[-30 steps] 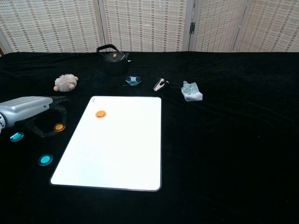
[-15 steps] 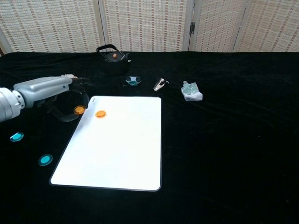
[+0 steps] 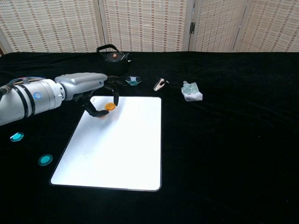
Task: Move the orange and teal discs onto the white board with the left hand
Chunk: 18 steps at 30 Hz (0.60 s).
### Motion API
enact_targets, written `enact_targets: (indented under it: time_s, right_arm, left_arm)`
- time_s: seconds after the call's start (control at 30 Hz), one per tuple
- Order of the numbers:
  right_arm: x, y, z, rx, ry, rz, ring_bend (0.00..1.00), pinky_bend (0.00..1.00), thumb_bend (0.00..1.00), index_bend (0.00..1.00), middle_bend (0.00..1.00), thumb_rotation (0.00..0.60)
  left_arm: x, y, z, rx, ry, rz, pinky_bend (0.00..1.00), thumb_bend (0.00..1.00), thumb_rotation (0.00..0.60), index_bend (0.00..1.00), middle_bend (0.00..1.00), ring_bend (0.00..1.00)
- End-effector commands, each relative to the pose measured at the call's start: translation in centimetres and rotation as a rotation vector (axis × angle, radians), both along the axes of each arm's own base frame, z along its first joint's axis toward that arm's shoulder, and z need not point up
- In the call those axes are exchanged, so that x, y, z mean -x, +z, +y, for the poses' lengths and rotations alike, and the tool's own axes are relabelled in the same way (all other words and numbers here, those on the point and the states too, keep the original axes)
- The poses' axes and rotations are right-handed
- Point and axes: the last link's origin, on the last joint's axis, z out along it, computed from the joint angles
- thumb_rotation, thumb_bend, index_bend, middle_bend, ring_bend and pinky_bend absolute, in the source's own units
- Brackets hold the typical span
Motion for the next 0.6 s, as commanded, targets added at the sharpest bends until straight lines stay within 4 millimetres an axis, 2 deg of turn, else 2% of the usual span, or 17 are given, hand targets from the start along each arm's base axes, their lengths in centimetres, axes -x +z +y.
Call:
enact_targets:
  time_s: [0.03,0.47,0.6]
  right_arm:
    - [0.0,0.0,0.0,-0.001,-0.001,0.0,0.0,0.0,0.42,0.0,0.0,0.6]
    - [0.2,0.1,0.0,0.001,-0.006,0.0,0.0,0.0,0.42,0.0,0.0,0.6]
    - [0.2,0.1,0.1,0.002,-0.01,-0.001,0.0,0.0,0.42,0.0,0.0,0.6]
  left_arm:
    - [-0.6,-0.7,0.4,0.006,0.006,0.01,0.0,0.45,0.6,0.5,0.08,0.0]
    - [-1.2,-1.9,0.8,0.022,0.02,0.034,0.0,0.45,0.6,0.48,0.08,0.0]
    - [-1.3,-2.1,0.6,0.029,0.021,0.045,0.0,0.45,0.6,0.4,0.08,0.0]
